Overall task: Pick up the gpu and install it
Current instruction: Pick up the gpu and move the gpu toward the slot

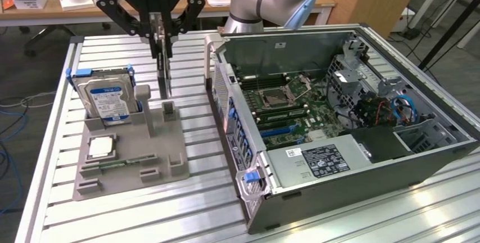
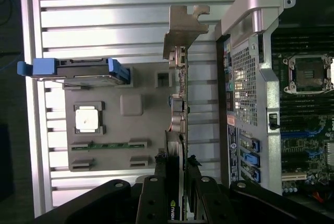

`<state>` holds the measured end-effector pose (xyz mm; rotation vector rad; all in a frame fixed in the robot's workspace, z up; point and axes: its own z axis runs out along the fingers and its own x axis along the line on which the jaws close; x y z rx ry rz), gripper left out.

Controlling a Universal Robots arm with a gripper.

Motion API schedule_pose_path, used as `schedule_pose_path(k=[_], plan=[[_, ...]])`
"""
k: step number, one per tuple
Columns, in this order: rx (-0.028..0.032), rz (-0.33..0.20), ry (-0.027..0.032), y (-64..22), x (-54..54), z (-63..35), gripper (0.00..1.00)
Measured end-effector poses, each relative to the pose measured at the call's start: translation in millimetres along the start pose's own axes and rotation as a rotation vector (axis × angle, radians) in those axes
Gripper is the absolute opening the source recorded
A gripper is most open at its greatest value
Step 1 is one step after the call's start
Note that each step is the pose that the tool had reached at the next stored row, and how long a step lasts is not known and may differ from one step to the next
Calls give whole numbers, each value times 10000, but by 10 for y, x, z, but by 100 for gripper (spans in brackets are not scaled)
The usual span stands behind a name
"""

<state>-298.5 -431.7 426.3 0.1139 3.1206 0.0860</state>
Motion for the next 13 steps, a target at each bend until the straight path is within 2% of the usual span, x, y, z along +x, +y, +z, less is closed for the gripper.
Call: schedule_pose_path(k=[13], plan=[[1,-1,1,5,-63,1,26]])
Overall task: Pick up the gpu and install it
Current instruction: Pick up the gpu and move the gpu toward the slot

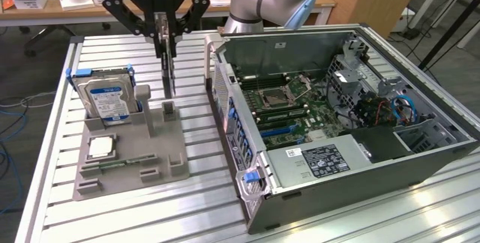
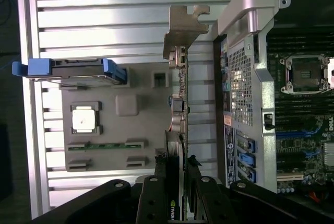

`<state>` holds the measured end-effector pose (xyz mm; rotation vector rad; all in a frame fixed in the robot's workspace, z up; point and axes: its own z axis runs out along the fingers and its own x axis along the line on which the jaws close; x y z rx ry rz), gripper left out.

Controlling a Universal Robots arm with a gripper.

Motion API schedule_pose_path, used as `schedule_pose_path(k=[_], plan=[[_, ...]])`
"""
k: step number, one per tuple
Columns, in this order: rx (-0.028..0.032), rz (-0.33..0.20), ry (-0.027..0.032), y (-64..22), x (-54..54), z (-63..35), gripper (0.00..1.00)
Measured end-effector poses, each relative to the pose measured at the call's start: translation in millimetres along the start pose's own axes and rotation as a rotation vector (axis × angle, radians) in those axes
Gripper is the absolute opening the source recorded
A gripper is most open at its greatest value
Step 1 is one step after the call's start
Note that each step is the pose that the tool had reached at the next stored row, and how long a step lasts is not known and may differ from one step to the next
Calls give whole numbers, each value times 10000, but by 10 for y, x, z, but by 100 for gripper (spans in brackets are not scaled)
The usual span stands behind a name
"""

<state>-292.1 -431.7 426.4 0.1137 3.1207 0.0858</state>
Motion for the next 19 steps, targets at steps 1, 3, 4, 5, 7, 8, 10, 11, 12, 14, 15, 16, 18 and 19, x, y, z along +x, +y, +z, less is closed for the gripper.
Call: schedule_pose_path(k=[1,3,4,5,7,8,10,11,12,14,15,16,18,19], plan=[[0,0,0,0,-5,0,26],[0,0,0,1,-17,0,26],[0,0,0,2,-23,1,26],[0,0,0,2,-29,1,26],[0,0,0,3,-41,1,26],[0,0,0,3,-47,1,26],[0,1,0,4,-56,1,26],[0,0,0,5,-61,1,26],[0,0,0,5,-66,1,26],[0,1,0,5,-75,2,26],[0,0,0,6,-79,2,26],[-1,0,-1,6,-84,2,26],[0,-1,0,7,-94,2,26],[-1,-1,0,7,-100,2,26]])
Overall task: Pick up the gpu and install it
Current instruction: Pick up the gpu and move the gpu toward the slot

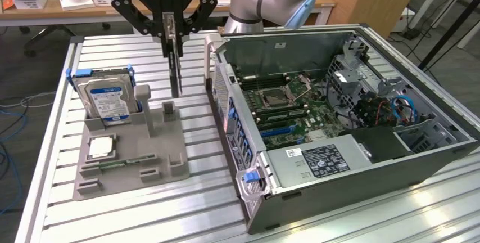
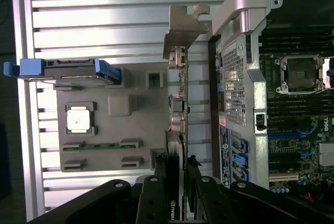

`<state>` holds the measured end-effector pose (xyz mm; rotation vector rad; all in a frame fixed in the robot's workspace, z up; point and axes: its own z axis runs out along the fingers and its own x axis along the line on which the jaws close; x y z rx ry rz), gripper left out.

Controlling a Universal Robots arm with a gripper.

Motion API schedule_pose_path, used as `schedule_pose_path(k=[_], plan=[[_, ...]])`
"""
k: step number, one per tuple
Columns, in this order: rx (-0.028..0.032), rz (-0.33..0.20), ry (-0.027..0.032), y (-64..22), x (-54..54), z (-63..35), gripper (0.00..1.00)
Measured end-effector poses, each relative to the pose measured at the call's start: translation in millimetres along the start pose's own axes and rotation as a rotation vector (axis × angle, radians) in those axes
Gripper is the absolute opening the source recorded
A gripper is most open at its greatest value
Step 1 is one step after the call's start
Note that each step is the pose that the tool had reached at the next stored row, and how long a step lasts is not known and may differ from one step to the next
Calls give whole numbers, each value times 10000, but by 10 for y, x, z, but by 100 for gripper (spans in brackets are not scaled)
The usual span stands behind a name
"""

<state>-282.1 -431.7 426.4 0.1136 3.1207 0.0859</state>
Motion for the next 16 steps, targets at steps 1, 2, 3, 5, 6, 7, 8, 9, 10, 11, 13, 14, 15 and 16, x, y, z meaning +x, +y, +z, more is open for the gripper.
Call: schedule_pose_path(k=[1,2,3,5,6,7,8,9,10,11,13,14,15,16], plan=[[1,1,0,1,-5,0,26],[0,1,0,1,-11,0,26],[0,0,0,1,-16,0,26],[0,1,0,2,-26,0,26],[0,0,0,2,-31,1,26],[0,0,0,3,-36,1,26],[1,0,0,3,-42,1,26],[0,1,0,3,-46,1,26],[0,1,0,4,-51,1,26],[0,2,0,4,-55,1,26],[0,1,0,5,-64,1,26],[0,1,0,5,-69,1,26],[0,1,0,6,-74,1,26],[0,1,0,6,-79,2,26]])
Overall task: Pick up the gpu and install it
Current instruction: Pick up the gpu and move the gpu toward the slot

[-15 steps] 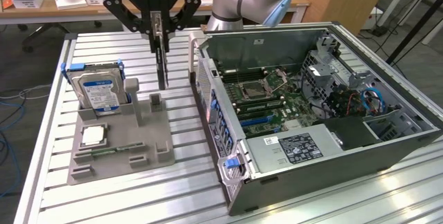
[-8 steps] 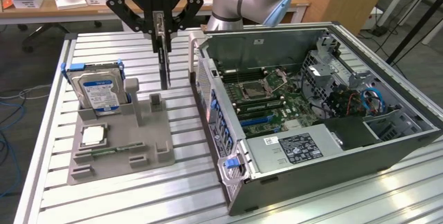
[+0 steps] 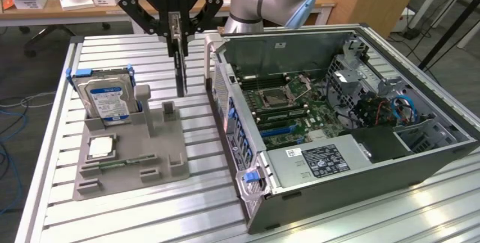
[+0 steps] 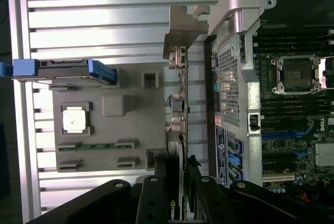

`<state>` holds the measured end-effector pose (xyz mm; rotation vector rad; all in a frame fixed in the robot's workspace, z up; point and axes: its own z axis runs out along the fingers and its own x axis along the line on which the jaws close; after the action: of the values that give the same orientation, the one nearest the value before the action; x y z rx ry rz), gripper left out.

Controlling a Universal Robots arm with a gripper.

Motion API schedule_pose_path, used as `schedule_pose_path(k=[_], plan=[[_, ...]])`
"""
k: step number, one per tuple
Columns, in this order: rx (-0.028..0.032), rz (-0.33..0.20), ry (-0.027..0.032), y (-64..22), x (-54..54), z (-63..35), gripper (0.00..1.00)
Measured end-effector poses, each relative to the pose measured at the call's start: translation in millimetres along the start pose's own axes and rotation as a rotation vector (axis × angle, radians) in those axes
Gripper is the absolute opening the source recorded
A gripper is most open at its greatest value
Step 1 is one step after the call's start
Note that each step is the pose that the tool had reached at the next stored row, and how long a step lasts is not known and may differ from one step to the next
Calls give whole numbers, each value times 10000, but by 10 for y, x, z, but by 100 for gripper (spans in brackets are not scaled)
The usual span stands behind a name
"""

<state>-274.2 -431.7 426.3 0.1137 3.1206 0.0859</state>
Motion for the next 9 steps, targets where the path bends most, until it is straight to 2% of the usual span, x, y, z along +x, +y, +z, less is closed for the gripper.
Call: schedule_pose_path(k=[9], plan=[[1,0,0,3,-41,0,26]])
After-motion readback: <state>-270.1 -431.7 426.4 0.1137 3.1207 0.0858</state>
